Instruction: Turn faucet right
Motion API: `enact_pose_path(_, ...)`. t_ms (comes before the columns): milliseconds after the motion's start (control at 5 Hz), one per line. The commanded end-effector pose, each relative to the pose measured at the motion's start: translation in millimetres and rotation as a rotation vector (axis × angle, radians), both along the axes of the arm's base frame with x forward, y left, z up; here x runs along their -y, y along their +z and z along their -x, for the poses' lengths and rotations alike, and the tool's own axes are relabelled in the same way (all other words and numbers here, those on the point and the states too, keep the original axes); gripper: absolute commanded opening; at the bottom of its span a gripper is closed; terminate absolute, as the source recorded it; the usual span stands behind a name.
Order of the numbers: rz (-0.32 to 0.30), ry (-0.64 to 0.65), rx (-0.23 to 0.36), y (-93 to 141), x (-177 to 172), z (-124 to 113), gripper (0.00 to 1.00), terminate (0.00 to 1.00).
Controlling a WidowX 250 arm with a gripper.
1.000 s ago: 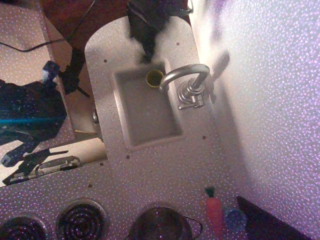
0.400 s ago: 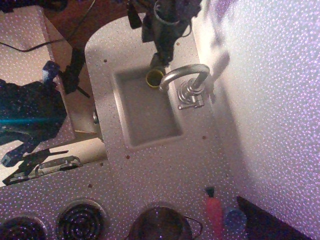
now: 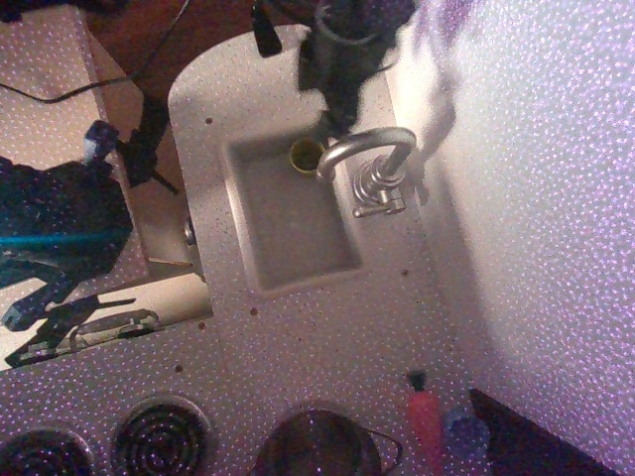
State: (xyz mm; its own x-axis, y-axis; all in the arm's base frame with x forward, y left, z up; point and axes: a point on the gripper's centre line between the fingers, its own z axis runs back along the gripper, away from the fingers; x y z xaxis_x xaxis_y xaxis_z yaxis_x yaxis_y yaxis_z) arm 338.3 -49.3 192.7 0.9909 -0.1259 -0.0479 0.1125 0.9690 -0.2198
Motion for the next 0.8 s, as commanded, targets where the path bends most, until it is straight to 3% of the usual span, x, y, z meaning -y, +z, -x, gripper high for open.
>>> enact_pose_path(0, 0.087, -0.111, 0.066, 30, 43, -7, 1.0, 0.0)
enact_pose_path(400, 0.065, -0.142, 0.077, 44, 62, -10, 1.0, 0.0)
enact_pose_path(600, 0.072, -0.18, 0.109, 55, 76, -5, 1.0, 0.0)
